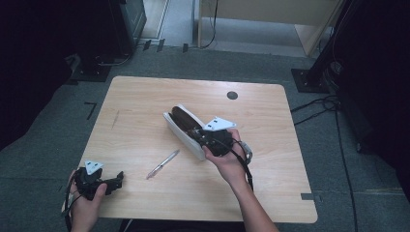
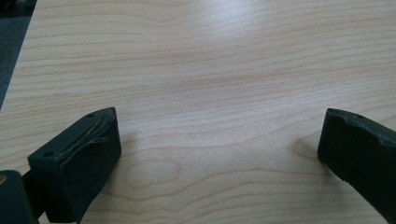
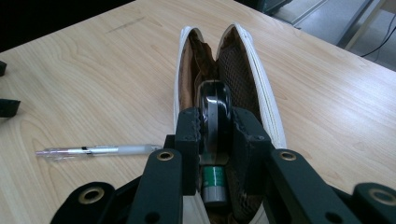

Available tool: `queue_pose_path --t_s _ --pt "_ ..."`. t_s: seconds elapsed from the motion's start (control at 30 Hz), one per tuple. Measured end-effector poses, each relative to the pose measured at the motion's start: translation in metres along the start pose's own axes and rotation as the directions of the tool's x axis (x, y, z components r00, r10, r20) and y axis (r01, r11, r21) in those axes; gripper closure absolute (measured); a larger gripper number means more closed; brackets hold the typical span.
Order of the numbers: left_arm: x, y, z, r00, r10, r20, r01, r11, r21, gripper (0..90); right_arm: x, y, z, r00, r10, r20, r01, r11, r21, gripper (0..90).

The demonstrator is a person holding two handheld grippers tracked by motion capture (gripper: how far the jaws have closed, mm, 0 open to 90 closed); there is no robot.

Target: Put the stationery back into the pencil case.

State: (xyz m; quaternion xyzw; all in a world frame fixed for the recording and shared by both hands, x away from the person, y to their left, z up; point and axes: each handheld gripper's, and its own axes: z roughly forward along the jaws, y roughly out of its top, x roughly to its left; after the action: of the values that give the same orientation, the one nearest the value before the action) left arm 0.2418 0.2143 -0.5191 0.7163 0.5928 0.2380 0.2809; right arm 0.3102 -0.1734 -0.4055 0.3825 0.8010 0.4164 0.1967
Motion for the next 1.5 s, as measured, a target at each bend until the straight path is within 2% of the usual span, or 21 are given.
queue_pose_path --t_s 0.1,0.17,0.37,0.57,0.8,0.97,1.07,1.1,1.13,1.23,1.33,1.4,1.5 --pt "0.000 0.000 0.000 1.0000 0.001 0.000 -0.001 1.0000 0.000 0.0 0.000 0.001 0.004 0.9999 -0.007 0.009 0.007 1.000 0.009 74.8" --pt "0.000 0.000 0.000 1.0000 0.001 0.000 -0.001 1.0000 0.000 0.0 -0.001 0.001 0.006 0.9999 -0.008 0.014 0.008 1.000 0.010 80.1" --pt "0.000 0.000 0.000 1.0000 0.001 0.000 -0.001 1.0000 0.001 0.0 -0.003 0.001 0.007 0.9998 -0.003 0.020 0.003 1.000 0.009 81.4" --pt "0.000 0.000 0.000 1.0000 0.000 0.000 0.000 1.0000 -0.001 0.0 -0.001 -0.001 -0.001 1.0000 0.008 0.000 -0.008 1.000 -0.023 81.3" --pt "0.000 0.000 0.000 1.0000 0.000 0.001 0.000 1.0000 0.000 0.0 0.008 -0.008 -0.013 0.9988 0.021 -0.045 -0.023 0.998 -0.061 77.7" --pt "-0.001 0.000 0.000 1.0000 -0.006 -0.006 0.006 1.0000 -0.002 0.0 0.012 -0.017 -0.023 0.9974 0.021 -0.069 -0.027 0.997 -0.077 69.3" --pt "-0.001 0.000 0.000 1.0000 -0.003 -0.004 0.003 1.0000 -0.001 0.0 0.014 -0.023 -0.028 0.9969 0.026 -0.074 -0.032 0.996 -0.080 58.9" --pt "0.000 0.001 -0.001 0.9995 0.023 0.019 -0.024 0.9996 0.017 0.0 0.015 -0.025 -0.029 0.9969 0.027 -0.074 -0.032 0.997 -0.077 55.7" --pt "-0.001 0.001 -0.002 0.9992 0.031 0.026 -0.032 0.9991 0.027 0.0 0.016 -0.027 -0.030 0.9971 0.025 -0.071 -0.031 0.997 -0.076 52.7" --pt "-0.001 0.001 -0.002 0.9991 0.033 0.026 -0.033 0.9990 0.028 0.0 0.017 -0.033 -0.032 0.9970 0.024 -0.074 -0.031 0.996 -0.089 45.5" --pt "-0.003 0.001 -0.004 0.9990 0.034 0.029 -0.034 0.9993 0.018 2.9 0.017 -0.039 -0.034 0.9966 0.039 -0.072 -0.046 0.995 -0.094 38.8" --pt "-0.006 0.002 -0.006 0.9977 0.057 0.036 -0.058 0.9983 0.010 7.6 0.017 -0.043 -0.035 0.9961 0.052 -0.071 -0.058 0.994 -0.090 35.5" --pt "-0.013 0.005 -0.009 0.9931 0.086 0.080 -0.085 0.9963 -0.011 11.8 0.015 -0.050 -0.036 0.9954 0.062 -0.074 -0.067 0.995 -0.076 34.8"
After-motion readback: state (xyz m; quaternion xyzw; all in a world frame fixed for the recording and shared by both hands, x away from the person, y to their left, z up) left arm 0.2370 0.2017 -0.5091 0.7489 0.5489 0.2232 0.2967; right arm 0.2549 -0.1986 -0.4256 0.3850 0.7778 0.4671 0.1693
